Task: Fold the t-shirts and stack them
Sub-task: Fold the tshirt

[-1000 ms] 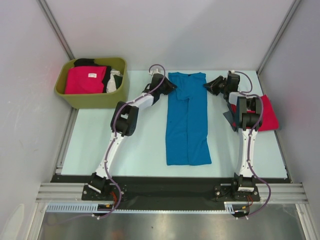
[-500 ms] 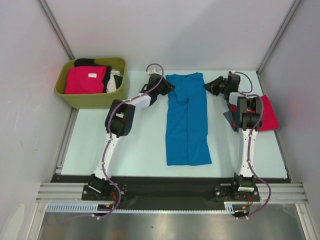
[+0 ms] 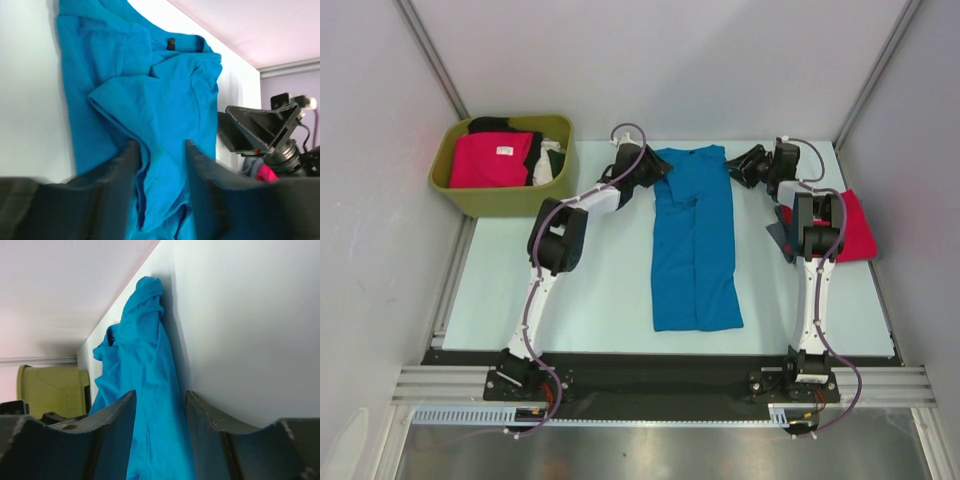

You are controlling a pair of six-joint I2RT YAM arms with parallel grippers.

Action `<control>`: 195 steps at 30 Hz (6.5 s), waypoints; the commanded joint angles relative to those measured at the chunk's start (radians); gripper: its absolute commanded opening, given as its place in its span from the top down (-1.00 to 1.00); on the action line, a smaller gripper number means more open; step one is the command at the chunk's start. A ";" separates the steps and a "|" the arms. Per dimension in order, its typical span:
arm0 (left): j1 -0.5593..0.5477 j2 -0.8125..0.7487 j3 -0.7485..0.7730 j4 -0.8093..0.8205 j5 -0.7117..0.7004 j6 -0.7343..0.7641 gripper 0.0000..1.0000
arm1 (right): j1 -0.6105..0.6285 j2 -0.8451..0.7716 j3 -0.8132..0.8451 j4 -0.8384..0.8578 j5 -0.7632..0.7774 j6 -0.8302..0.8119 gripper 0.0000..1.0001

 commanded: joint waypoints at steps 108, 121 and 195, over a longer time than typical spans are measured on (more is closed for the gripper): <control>-0.460 -1.167 -1.491 -0.103 0.061 0.106 0.03 | 1.000 -1.491 -1.277 -1.049 0.914 0.229 1.00; -0.496 -1.135 -1.522 -0.028 0.084 0.072 0.43 | 0.997 -1.508 -1.278 -1.079 0.956 0.235 1.00; 0.018 -0.507 -0.449 -0.321 0.145 0.230 -0.61 | 0.186 -0.819 -0.595 -0.548 0.487 -0.325 -0.22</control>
